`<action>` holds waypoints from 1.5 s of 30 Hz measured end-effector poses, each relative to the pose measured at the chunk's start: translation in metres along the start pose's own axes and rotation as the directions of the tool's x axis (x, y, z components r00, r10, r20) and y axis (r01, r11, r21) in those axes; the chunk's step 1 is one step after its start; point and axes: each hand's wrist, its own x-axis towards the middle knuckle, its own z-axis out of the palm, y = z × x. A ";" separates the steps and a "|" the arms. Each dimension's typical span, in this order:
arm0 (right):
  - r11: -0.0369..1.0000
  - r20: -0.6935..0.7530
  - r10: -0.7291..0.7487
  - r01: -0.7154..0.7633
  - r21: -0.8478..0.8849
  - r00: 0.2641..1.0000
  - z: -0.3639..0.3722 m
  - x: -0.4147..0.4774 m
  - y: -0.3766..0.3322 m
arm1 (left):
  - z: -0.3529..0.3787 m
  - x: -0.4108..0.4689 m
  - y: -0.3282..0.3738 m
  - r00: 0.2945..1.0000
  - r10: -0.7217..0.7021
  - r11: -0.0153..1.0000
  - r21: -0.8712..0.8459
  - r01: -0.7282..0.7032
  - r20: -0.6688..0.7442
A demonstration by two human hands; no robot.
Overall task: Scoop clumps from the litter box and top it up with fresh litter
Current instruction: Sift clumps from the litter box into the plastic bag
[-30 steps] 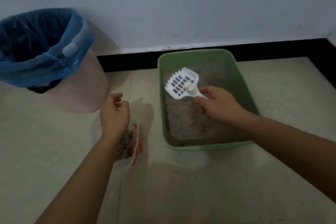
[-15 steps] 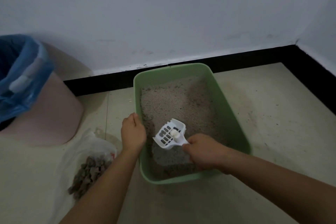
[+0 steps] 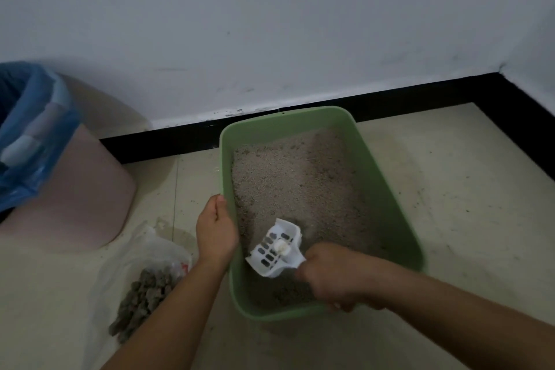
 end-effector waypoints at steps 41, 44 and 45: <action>0.895 -0.705 -0.349 0.443 -0.056 0.617 -0.002 0.099 0.055 | 0.000 0.001 -0.001 1.000 0.011 1.000 0.015 -0.011 -0.025; 0.888 -0.681 -0.391 0.449 -0.101 0.619 -0.002 0.081 0.071 | 0.000 0.000 0.002 1.000 -0.005 1.000 0.027 0.006 -0.016; 0.882 -0.671 -0.402 0.461 -0.100 0.623 -0.002 0.076 0.075 | -0.001 -0.001 0.002 1.000 -0.013 1.000 0.025 0.014 -0.008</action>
